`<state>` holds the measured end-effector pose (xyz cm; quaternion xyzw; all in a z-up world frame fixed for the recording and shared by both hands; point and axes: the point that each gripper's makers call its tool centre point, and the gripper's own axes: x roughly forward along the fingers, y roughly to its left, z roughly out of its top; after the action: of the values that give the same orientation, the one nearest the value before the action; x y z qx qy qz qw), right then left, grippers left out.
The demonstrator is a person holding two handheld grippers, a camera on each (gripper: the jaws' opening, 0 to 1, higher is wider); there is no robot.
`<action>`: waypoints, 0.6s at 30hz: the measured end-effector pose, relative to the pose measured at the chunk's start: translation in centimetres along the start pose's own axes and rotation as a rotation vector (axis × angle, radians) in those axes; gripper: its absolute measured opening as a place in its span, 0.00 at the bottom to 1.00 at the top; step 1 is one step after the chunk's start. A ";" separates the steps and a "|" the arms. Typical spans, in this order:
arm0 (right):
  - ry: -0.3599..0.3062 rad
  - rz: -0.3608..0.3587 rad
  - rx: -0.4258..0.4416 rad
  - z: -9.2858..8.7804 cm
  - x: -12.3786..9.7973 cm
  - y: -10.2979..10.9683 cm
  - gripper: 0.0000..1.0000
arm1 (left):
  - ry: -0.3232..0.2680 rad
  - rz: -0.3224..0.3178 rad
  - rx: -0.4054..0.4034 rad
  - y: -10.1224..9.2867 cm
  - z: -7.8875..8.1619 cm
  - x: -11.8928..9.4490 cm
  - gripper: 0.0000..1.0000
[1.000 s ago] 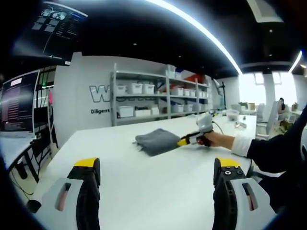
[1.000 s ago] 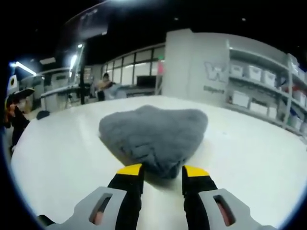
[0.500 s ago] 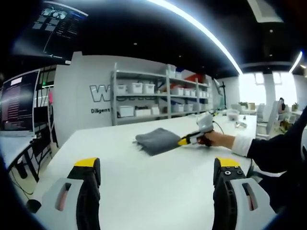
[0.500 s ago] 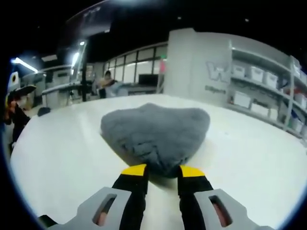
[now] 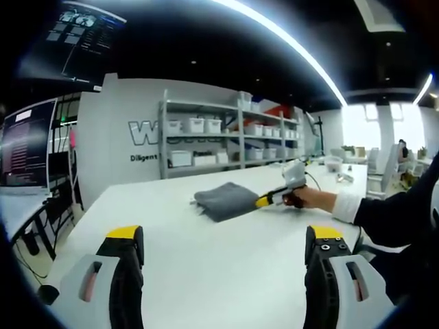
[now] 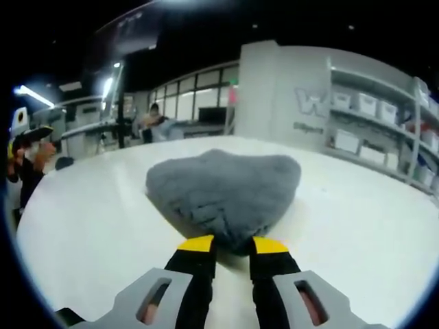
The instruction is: Open the folded towel by lifting each exposed corner and separating the folded layers until the towel lies flat within the target outline without major curled edges
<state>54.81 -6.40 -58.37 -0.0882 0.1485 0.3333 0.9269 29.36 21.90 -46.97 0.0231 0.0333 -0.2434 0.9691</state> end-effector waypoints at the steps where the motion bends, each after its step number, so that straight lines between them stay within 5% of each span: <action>1: 0.000 0.000 0.001 0.0 0.0 -0.1 0.16 | 0.000 0.000 0.000 0.0 0.0 0.0 0.96; 18: 0.005 0.011 0.014 0.1 -0.1 0.1 0.15 | 0.002 0.000 0.001 0.2 -0.1 0.0 0.95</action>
<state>54.67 -6.33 -58.27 -0.0819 0.1536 0.3369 0.9253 29.48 22.05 -47.08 0.0237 0.0341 -0.2433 0.9691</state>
